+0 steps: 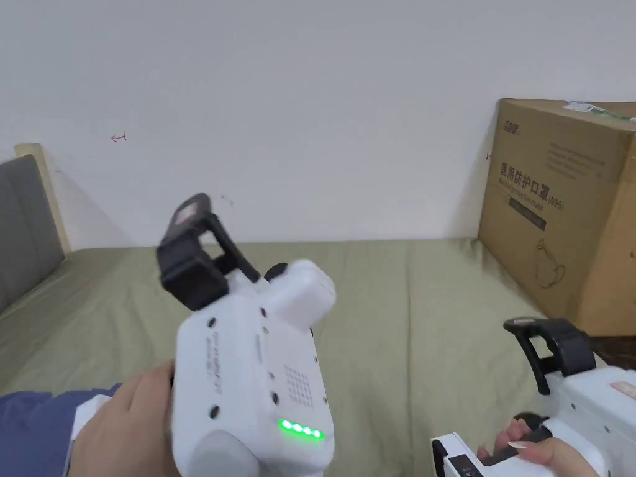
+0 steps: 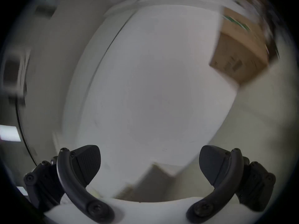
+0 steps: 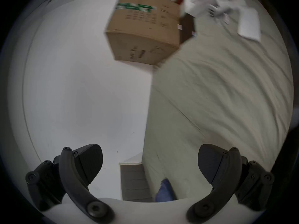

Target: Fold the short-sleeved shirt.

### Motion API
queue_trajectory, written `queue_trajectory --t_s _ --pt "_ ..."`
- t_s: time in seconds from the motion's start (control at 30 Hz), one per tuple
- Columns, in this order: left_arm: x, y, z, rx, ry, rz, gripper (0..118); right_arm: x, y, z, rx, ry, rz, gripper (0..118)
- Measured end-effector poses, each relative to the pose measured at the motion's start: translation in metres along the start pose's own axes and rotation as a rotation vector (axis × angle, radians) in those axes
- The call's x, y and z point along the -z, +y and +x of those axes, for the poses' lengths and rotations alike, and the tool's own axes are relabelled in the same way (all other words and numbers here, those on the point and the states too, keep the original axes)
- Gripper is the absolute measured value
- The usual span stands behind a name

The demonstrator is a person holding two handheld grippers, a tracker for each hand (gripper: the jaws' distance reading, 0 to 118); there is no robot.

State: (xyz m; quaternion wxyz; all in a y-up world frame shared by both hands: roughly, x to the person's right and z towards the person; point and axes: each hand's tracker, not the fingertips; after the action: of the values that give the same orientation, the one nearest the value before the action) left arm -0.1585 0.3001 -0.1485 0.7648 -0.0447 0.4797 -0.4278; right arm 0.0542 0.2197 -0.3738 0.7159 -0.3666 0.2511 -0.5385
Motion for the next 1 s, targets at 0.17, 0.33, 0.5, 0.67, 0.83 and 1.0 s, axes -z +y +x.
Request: queue_trajectory --t_s 0.17,0.33,0.5,0.67,0.83,1.0 --pt "0.018 -0.019 -0.045 -0.776 -0.243 -0.184 118 -0.013 -0.047 -0.083 -0.990 0.023 0.224 116" --pt "0.021 -0.044 -0.038 -0.837 -0.221 -0.237 118 -0.018 -0.092 -0.090 -1.363 0.000 0.316 116" --pt "0.017 -0.044 -0.027 -0.825 -0.244 -0.252 118 -0.015 -0.093 -0.088 -1.381 -0.035 0.318 116" --pt "0.014 -0.044 -0.025 -0.817 -0.243 -0.249 118 -0.013 -0.093 -0.080 -1.407 -0.030 0.300 116" --pt "0.015 -0.043 -0.025 -0.826 -0.252 -0.254 118 -0.015 -0.089 -0.078 -1.381 -0.010 0.275 116" --pt "0.014 -0.041 -0.024 -0.816 -0.259 -0.242 118 -0.012 -0.085 -0.079 -1.366 -0.031 0.267 116"
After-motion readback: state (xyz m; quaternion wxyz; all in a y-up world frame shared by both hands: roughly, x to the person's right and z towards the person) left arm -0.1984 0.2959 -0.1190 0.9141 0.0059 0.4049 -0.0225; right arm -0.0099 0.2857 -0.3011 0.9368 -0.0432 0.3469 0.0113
